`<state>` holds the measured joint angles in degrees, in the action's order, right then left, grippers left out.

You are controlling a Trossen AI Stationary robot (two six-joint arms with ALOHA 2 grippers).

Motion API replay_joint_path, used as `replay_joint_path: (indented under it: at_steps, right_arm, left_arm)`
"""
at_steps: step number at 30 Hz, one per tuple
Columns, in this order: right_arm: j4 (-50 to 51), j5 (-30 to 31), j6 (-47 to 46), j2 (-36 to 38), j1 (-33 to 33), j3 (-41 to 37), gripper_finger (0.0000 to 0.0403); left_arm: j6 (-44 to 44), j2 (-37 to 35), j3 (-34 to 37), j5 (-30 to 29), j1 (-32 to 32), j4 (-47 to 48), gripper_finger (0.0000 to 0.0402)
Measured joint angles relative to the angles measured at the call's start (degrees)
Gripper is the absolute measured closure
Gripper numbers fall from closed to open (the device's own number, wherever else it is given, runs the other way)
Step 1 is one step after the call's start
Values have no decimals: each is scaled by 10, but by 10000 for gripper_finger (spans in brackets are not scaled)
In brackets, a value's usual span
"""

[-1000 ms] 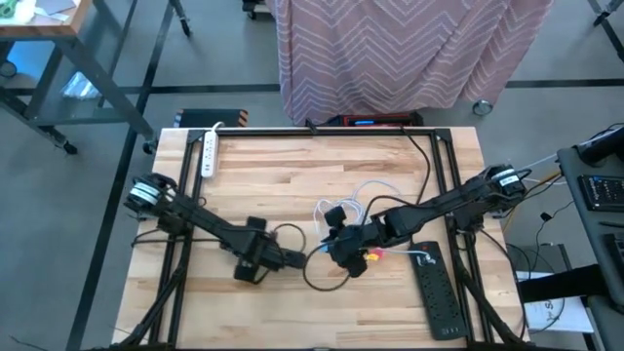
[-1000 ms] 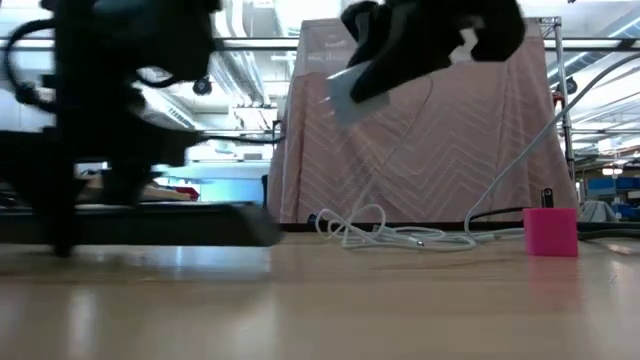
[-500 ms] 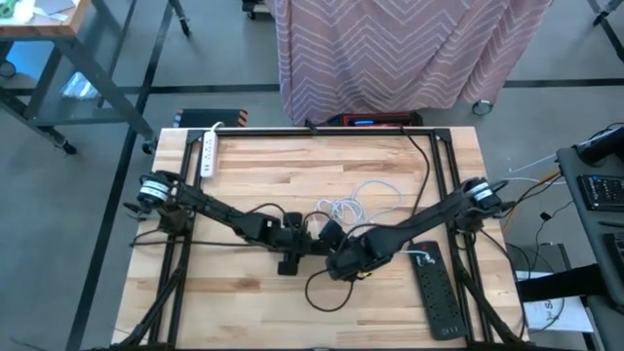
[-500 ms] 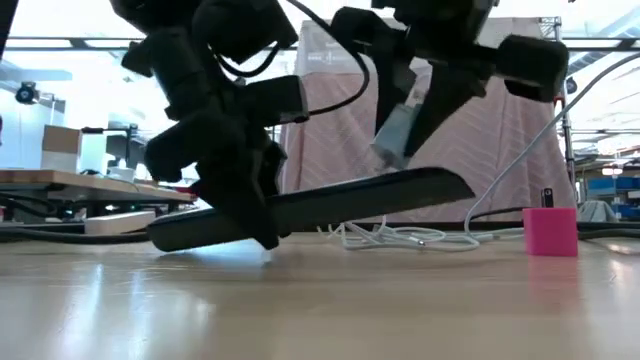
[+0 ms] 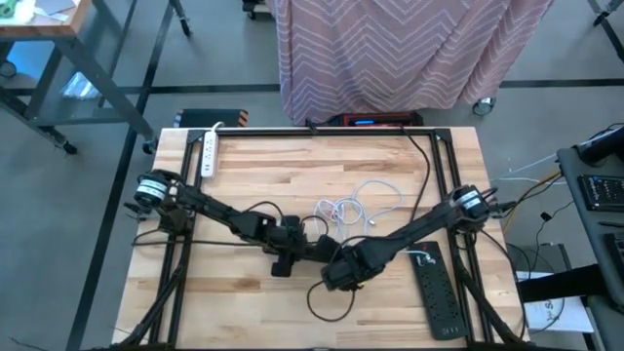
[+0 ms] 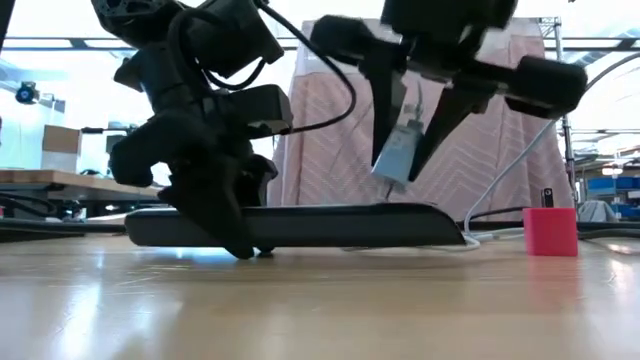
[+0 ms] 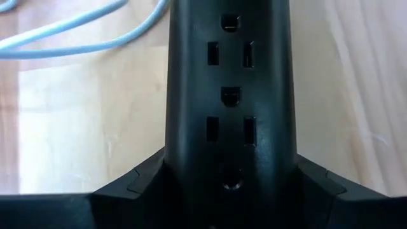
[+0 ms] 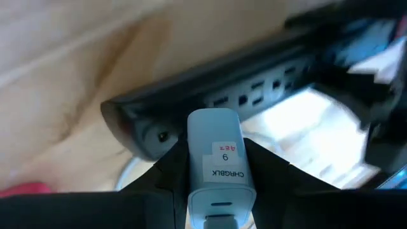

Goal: Plug in charger cables
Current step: Insert the white charger adapter into left black outlet extension

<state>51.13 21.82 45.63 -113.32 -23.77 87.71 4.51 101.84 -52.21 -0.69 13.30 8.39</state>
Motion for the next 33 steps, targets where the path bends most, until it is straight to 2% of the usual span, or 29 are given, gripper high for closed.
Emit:
replay_joint_path:
  at_steps: [6, 13, 25, 33]
  right_arm:
    - [-1, -31, 20, 3, -16, 1, 300]
    - [-8, -43, 32, -1, -18, 1, 300]
    - [-2, -7, 66, -7, -22, 15, 300]
    - [2, -13, 73, -17, -15, 15, 300]
  left_arm:
    - [-1, -10, 2, 32, 1, 9, 194]
    - [-5, -15, 3, 27, 15, 12, 194]
    - [-4, -16, 3, 30, 20, 17, 194]
    - [1, -16, 3, 31, 25, 19, 194]
